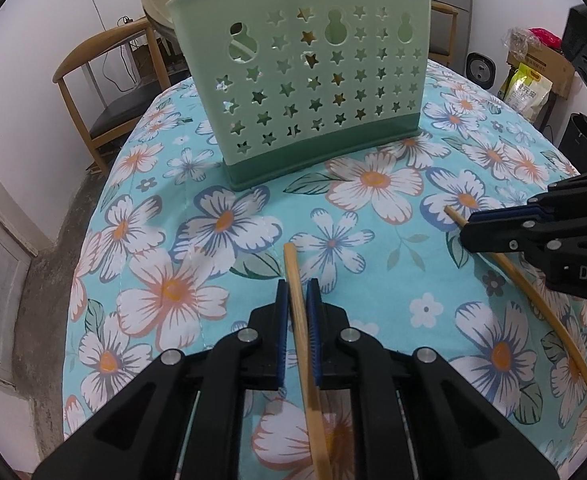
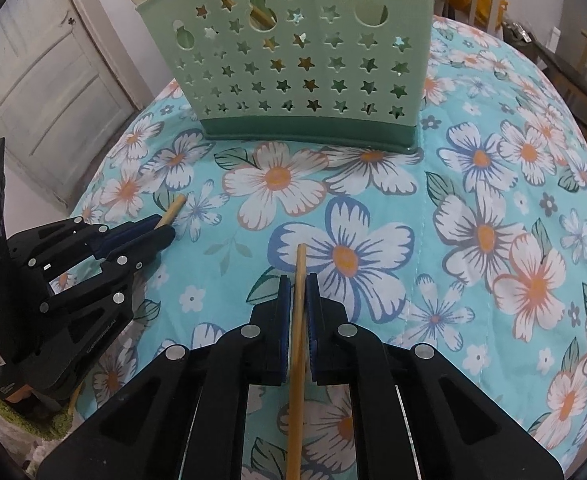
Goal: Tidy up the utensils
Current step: 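Close the left tool on a loose chopstick while the right tool holds its chopstick, then lift both held chopsticks up toward the green basket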
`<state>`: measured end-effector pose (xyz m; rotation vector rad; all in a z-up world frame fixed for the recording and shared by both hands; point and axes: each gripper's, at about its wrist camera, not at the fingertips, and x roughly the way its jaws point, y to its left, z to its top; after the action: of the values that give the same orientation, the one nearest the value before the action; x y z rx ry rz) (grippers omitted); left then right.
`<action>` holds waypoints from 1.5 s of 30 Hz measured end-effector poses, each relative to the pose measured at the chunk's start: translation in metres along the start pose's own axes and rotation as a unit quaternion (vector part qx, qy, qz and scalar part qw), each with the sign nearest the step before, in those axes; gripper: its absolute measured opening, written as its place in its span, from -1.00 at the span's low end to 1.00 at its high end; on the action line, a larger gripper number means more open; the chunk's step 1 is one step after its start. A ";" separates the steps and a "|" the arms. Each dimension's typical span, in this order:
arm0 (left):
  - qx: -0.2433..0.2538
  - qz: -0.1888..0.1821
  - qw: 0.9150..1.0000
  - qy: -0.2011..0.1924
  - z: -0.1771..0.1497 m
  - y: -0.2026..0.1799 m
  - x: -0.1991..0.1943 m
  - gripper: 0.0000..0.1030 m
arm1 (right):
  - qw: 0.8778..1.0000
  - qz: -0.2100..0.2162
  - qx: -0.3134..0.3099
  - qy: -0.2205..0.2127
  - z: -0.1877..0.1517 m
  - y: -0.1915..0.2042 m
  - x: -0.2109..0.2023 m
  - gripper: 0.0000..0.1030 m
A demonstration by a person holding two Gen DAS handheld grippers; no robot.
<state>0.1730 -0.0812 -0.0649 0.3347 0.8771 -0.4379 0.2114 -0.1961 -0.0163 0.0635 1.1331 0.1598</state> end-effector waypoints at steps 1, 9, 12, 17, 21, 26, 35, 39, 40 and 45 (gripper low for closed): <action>0.000 0.000 1.000 0.000 0.000 0.000 0.000 -0.83 | 1.000 -0.001 -0.001 0.001 0.000 0.000 0.001 -0.85; 0.002 0.003 1.000 0.000 0.000 -0.001 0.001 -0.83 | 1.000 0.006 0.011 -0.003 0.002 -0.005 0.002 -0.92; 0.002 0.002 1.000 0.000 0.000 0.000 0.001 -0.83 | 1.000 0.009 0.013 -0.015 0.005 -0.009 -0.009 -0.92; 0.004 0.002 1.000 0.002 0.000 -0.001 0.002 -0.83 | 0.998 0.017 0.020 -0.049 0.012 -0.013 -0.039 -0.92; -0.003 -0.012 1.000 0.007 0.002 0.003 0.006 -0.83 | 0.995 0.029 0.025 -0.088 0.018 -0.014 -0.072 -0.92; -0.048 -0.056 0.997 0.016 0.008 0.021 0.009 -0.84 | 0.991 0.034 0.026 -0.130 0.025 -0.015 -0.109 -0.93; -0.128 -0.133 0.983 -0.006 0.014 0.055 -0.018 -0.89 | 0.984 0.034 0.030 -0.174 0.023 -0.017 -0.144 -0.93; -0.143 -0.165 0.975 -0.033 0.018 0.067 -0.049 -0.89 | 0.982 0.035 0.034 -0.182 0.021 -0.020 -0.149 -0.93; -0.144 -0.172 0.974 -0.037 0.020 0.068 -0.055 -0.89 | 0.982 0.034 0.034 -0.184 0.020 -0.021 -0.151 -0.93; -0.150 -0.213 0.964 -0.054 0.030 0.082 -0.091 -0.88 | 0.980 0.037 0.035 -0.191 0.016 -0.023 -0.156 -0.93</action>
<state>0.1823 -0.0032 0.0339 -0.1621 0.8939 -0.7021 0.1640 -0.2426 0.1272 0.1910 0.7524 0.1650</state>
